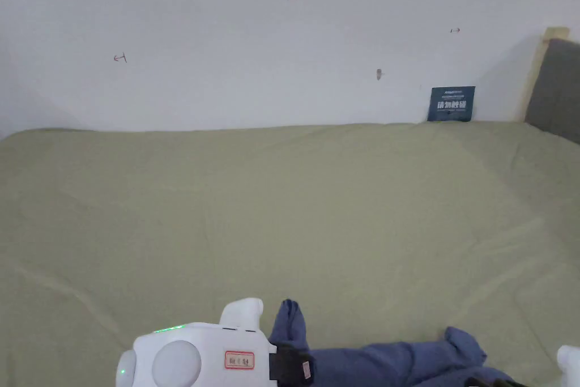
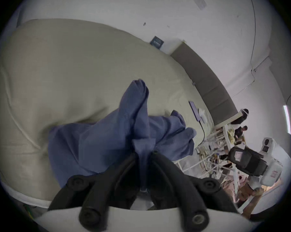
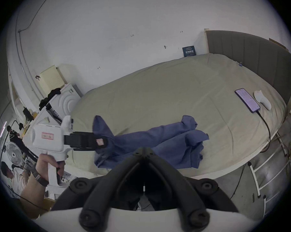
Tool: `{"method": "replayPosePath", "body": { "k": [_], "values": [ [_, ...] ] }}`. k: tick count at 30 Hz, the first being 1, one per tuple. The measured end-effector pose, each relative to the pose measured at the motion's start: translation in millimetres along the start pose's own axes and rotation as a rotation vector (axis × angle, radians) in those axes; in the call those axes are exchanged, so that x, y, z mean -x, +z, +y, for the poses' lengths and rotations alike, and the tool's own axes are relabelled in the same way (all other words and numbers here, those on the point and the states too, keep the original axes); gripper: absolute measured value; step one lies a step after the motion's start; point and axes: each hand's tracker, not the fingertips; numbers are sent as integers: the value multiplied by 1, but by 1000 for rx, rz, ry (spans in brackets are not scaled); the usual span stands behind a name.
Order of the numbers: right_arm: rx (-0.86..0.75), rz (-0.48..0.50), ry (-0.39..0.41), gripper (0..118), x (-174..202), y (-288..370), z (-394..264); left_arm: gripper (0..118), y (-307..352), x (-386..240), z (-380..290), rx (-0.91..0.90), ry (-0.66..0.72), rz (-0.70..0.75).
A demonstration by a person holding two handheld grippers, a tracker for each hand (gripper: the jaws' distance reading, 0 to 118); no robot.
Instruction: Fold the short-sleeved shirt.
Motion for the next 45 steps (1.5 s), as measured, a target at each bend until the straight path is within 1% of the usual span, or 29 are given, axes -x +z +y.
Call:
{"method": "replayPosePath", "body": {
  "k": [1, 2, 3, 4, 6, 7, 8, 9, 10, 11, 12, 13, 16, 19, 22, 24, 27, 29, 32, 33, 35, 38, 40, 42, 45],
  "values": [
    [-1, -5, -3, 2, -2, 1, 0, 13, -8, 0, -1, 17, 8, 9],
    [-2, -11, -7, 2, -4, 1, 0, 32, -13, 1, -2, 29, 24, 10],
    [-2, -12, -7, 2, -6, 2, 0, 72, -17, 5, -4, 29, 54, 1],
    [-2, -12, -7, 2, -7, 2, 0, 82, -16, 7, -6, 21, 92, 3],
    [-4, -8, -9, 2, -9, 4, 0, 80, -8, 13, -2, -10, 136, -30],
    [-7, -6, -8, 2, -9, 3, 0, 80, 0, 15, -2, -41, 138, -55],
    [-8, -5, -9, 2, -9, 3, 0, 77, 8, 17, -2, -68, 140, -84],
    [-6, -3, -9, 2, -9, 2, -1, 55, 15, 22, -3, -93, 144, -129],
    [-4, -1, -8, 2, -8, 0, -1, 18, 21, 28, -1, -132, 158, -160],
    [0, 2, -6, 2, -7, -1, -2, 0, 22, 32, -1, -154, 177, -159],
    [2, 8, -3, 2, -6, -2, -2, 0, 19, 34, -1, -158, 181, -124],
    [4, 13, 1, 2, -4, -3, -3, 0, 21, 36, -6, -185, 177, -51],
    [-3, 34, 9, 2, 1, 0, -6, 0, -1, 39, -12, -164, 188, -79],
    [-20, 47, 13, 2, 5, 6, -6, 0, -33, 40, -17, -160, 196, -71],
    [-39, 56, 21, 2, 6, 15, -5, 0, -69, 40, -31, -106, 226, -111],
    [-54, 53, 23, 2, 7, 21, -2, 0, -88, 36, -40, -89, 228, -92],
    [-74, 54, 23, 2, 7, 28, 1, 0, -100, 24, -56, -81, 235, -114],
    [-81, 54, 24, 2, 8, 30, 3, 0, -102, 12, -62, -95, 193, -106],
    [-80, 60, 26, 2, 10, 26, 4, 0, -96, 0, -75, -104, 180, -108],
    [-76, 62, 26, 2, 11, 23, 3, 0, -97, -4, -77, -112, 183, -145],
    [-62, 67, 19, 2, 12, 17, 0, 0, -99, -8, -82, -71, 170, -185],
    [-34, 86, 9, 2, 16, 9, -4, 0, -94, -14, -82, -36, 125, -188],
    [-26, 91, 13, 2, 18, 6, -5, 0, -72, -9, -77, -49, 132, -206],
    [-23, 94, 22, 2, 20, 5, -3, 0, -38, 7, -67, -131, 162, -226],
    [-28, 97, 34, 2, 21, 3, 1, 0, 19, 52, -50, -239, 271, -182]
  ]
}}
